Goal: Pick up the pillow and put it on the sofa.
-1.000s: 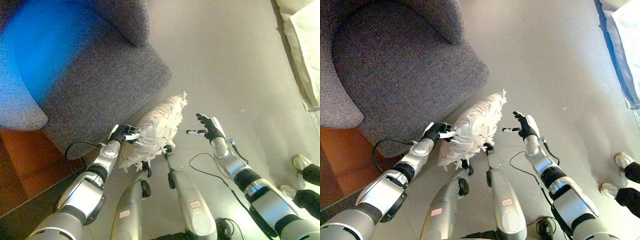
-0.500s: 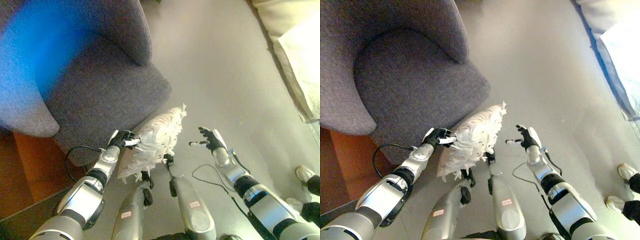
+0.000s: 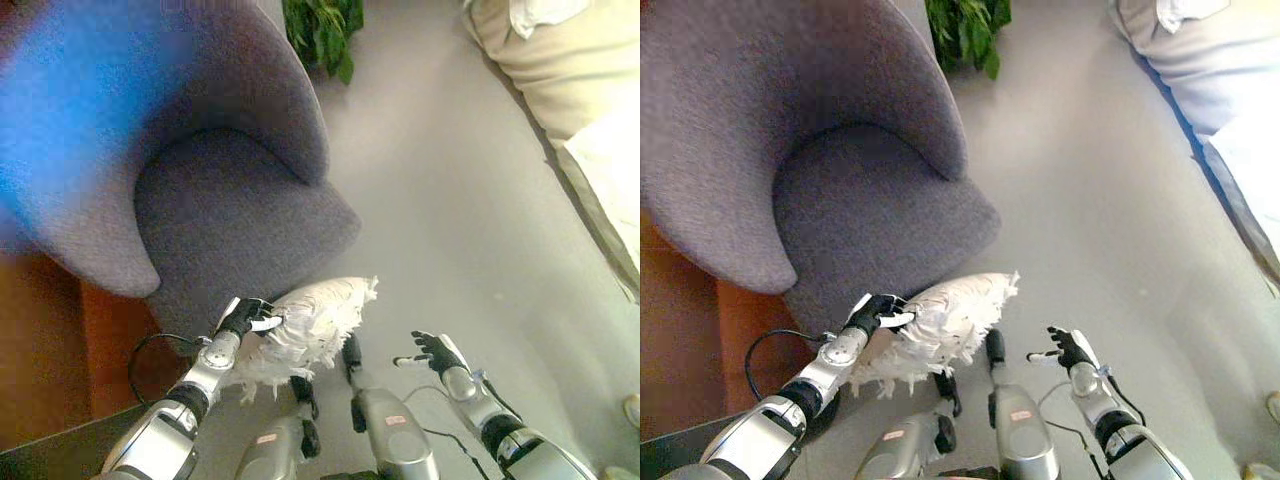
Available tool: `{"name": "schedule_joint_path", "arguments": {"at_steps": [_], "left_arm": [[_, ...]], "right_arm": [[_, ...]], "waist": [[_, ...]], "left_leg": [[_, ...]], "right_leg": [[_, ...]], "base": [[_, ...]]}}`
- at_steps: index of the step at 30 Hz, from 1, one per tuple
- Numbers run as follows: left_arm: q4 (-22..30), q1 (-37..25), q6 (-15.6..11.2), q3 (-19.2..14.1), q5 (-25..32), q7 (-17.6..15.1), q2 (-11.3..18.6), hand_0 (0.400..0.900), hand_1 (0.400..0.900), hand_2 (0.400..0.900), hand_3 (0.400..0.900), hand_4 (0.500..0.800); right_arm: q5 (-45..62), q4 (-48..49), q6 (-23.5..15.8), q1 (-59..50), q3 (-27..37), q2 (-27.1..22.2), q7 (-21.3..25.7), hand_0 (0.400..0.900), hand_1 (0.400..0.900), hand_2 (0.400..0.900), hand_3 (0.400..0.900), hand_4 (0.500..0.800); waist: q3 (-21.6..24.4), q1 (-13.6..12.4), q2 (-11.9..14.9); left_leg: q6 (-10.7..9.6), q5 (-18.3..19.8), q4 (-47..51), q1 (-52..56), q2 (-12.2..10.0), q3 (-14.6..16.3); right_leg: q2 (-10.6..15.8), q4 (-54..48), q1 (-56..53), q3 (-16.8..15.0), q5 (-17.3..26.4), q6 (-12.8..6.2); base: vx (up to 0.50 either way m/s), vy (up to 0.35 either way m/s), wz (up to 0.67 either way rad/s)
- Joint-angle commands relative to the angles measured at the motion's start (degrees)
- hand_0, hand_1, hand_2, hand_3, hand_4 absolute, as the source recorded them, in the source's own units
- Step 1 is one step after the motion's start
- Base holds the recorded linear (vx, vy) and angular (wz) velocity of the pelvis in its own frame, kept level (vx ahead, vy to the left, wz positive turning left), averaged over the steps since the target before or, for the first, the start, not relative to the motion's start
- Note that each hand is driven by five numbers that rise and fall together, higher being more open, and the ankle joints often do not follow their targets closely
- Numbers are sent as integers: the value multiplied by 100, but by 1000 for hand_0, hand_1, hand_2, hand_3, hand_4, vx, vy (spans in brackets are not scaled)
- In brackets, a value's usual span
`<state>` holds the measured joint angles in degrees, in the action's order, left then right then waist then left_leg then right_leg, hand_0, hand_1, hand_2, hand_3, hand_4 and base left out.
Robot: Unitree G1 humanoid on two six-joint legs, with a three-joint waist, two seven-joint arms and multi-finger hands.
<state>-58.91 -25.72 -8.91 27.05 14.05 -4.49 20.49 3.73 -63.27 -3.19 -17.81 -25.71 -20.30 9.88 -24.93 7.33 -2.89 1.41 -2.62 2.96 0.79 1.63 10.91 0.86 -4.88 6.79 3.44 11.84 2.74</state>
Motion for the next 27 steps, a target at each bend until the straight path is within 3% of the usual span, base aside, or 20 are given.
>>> {"name": "schedule_joint_path", "arguments": {"at_steps": [1, 13, 20, 27], "left_arm": [[413, -77, -311, -237, -102, -42, 390, 400, 400, 400, 400, 500], [1727, 16, 251, -276, -139, 157, 1185, 400, 400, 400, 400, 500], [2371, -263, 577, -588, 40, 506, 2005, 400, 400, 400, 400, 500], [2680, -820, 964, -905, 342, 869, 2913, 400, 400, 400, 400, 500]], "right_arm": [[-130, -268, -198, 258, -7, -124, -52, 900, 900, 900, 900, 800], [-145, -416, 61, 743, 133, -146, -259, 900, 900, 900, 900, 800], [-154, -513, 221, 961, 205, -151, -405, 900, 900, 900, 900, 800], [-137, -662, 221, 1021, 275, -160, -465, 900, 900, 900, 900, 800]], "waist": [[901, -223, 121], [1500, -475, 23], [1774, -573, -5], [1956, -653, -44]], "left_leg": [[-401, 346, -565, -301, -303, -414], [-372, 338, -369, 68, -287, -573], [-357, 353, -340, 170, -276, -664], [-355, 339, -294, 234, -251, -753]], "right_leg": [[530, 735, -169, -41, -1002, -858], [575, 603, -660, 199, -1067, -861], [594, 554, -843, 297, -1117, -848], [591, 505, -963, 350, -1131, -841]], "base": [[69, 19, 14], [59, 14, 14], [44, 0, 11], [33, -4, 10]]}}
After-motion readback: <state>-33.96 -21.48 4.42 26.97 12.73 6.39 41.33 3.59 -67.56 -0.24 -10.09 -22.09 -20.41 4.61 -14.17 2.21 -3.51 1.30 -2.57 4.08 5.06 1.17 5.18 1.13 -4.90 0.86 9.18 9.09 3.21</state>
